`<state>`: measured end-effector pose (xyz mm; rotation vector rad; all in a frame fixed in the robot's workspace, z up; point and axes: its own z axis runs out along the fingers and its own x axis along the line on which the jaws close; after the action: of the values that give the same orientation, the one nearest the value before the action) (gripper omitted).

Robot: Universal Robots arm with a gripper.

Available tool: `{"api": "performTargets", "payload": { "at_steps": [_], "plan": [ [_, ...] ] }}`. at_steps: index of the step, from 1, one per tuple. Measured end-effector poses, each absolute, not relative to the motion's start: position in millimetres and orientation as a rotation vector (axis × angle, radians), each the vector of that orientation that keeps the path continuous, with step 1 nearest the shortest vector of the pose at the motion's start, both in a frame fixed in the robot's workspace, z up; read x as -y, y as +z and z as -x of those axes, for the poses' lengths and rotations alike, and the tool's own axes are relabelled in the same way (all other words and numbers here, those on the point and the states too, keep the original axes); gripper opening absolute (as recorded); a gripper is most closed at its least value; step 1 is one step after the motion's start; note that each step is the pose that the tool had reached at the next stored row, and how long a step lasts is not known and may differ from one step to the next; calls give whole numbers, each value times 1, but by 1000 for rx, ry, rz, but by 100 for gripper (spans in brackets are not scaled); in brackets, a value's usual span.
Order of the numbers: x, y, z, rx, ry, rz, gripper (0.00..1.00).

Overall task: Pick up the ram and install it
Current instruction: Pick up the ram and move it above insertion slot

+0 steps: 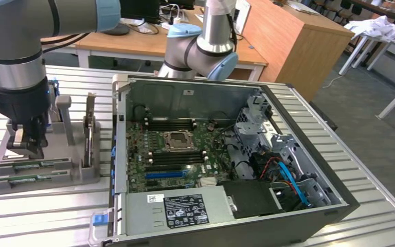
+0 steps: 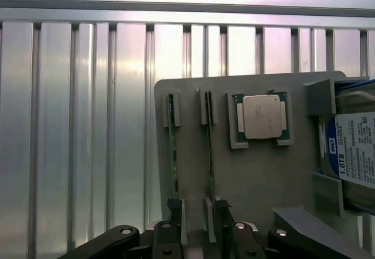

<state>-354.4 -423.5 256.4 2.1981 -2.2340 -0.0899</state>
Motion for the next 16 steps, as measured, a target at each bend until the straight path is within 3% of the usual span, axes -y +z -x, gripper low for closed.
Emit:
{"api": "performTargets", "payload": {
  "at_steps": [16],
  "plan": [
    [427,251,355,2230,-90,-2202,36]
  ]
}}
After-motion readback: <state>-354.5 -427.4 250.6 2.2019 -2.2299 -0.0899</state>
